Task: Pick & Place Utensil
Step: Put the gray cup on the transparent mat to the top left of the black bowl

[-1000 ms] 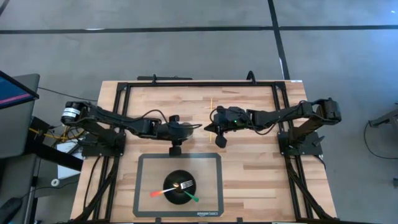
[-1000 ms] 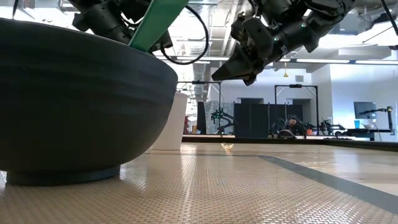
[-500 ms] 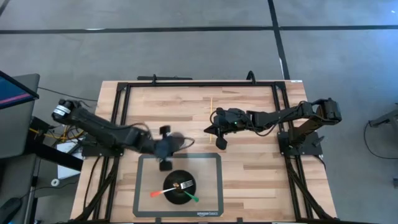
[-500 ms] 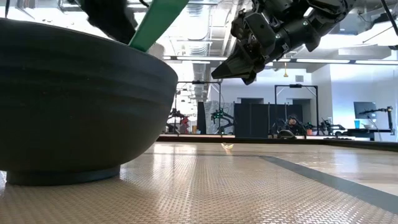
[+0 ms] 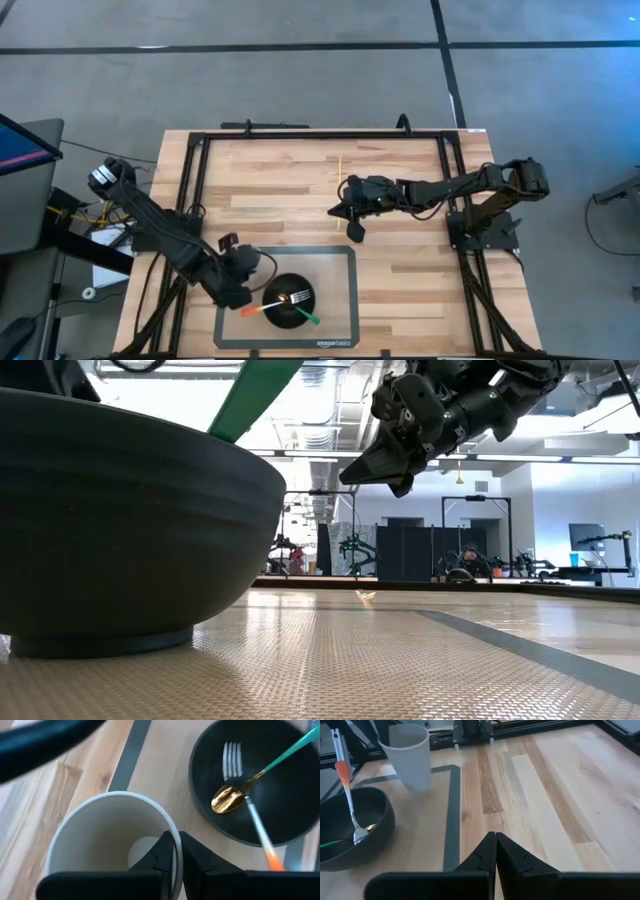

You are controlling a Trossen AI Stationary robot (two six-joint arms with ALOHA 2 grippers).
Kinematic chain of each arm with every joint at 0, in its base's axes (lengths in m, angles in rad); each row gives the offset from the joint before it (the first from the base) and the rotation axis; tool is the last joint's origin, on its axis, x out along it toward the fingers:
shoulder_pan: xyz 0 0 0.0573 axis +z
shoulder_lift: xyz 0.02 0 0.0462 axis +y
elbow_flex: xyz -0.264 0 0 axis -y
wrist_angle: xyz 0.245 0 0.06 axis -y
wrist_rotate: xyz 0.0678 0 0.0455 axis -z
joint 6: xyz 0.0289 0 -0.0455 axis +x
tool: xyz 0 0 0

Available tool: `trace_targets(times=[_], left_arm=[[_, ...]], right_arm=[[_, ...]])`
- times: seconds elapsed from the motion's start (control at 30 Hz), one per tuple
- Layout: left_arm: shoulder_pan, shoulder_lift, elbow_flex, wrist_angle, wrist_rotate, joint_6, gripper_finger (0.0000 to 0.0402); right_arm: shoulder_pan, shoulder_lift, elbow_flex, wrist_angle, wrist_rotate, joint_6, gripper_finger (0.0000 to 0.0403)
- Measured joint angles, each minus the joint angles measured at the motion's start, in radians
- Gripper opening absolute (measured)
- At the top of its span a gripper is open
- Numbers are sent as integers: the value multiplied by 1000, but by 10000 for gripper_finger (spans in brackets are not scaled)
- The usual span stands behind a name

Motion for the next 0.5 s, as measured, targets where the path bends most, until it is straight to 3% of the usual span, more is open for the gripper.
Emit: trace_targets(times=[0.27,0.5], left_arm=[[0,113,1,-9,-2,-33,24],[7,129,-3,-14,0,-76,74]], right_arm=[[1,0,0,0,1,0,1],[-8,0,0,-8,30,104,8]])
